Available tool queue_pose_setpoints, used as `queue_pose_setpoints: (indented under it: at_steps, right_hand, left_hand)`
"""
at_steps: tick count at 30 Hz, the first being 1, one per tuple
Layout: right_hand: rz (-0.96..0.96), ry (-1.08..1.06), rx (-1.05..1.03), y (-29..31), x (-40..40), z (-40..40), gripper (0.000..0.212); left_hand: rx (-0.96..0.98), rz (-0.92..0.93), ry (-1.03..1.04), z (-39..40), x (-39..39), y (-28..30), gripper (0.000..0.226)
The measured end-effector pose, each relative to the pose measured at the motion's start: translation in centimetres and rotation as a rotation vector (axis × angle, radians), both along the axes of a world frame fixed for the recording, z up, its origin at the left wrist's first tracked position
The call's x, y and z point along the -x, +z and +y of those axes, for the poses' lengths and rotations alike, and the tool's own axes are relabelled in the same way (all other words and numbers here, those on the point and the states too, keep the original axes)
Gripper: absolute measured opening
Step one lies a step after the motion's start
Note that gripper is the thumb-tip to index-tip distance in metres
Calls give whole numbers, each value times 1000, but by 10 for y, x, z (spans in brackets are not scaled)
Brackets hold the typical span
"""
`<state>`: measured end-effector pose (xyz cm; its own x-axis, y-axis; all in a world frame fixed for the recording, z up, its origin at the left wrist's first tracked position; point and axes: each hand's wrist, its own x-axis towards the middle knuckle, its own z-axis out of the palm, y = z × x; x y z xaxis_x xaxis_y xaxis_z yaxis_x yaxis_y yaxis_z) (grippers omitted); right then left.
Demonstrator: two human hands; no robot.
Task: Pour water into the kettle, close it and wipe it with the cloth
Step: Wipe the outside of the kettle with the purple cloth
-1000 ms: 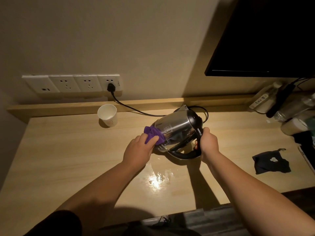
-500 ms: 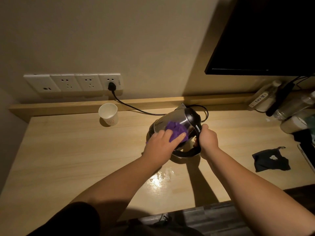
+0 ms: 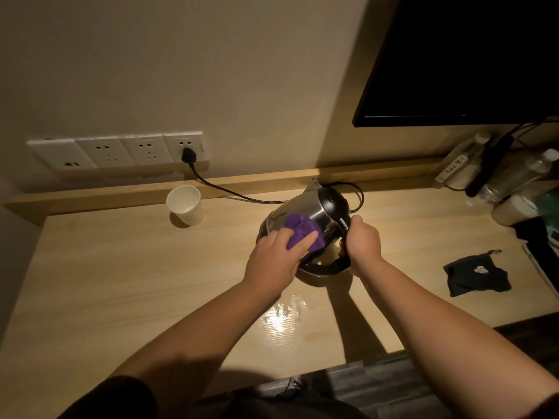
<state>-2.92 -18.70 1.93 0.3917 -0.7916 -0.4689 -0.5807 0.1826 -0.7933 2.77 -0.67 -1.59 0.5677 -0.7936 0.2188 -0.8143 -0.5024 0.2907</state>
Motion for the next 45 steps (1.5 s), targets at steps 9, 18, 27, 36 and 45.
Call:
queue_pose_setpoints:
  at_steps: [9,18,27,36,45]
  right_hand:
    - [31,60,70,-1,-1,-3,36]
    - [20,68,57,3,-4,-5,29]
    - [28,43,-2,5,-6,-3,32]
    - [23,-47,-100,4,-8,-7,31]
    - [-62,-154,-248,1,8,-14,32]
  left_hand:
    - [-33,-69,-79,-34,-17,15,83]
    - [-192,-33,-88,8,14,-28,81]
    - [-179,-176,-145,-30,4,8,82]
    - [-389,-83,-138,27,-7,-27,86]
    - [-76,177,361,55,-24,-32,56]
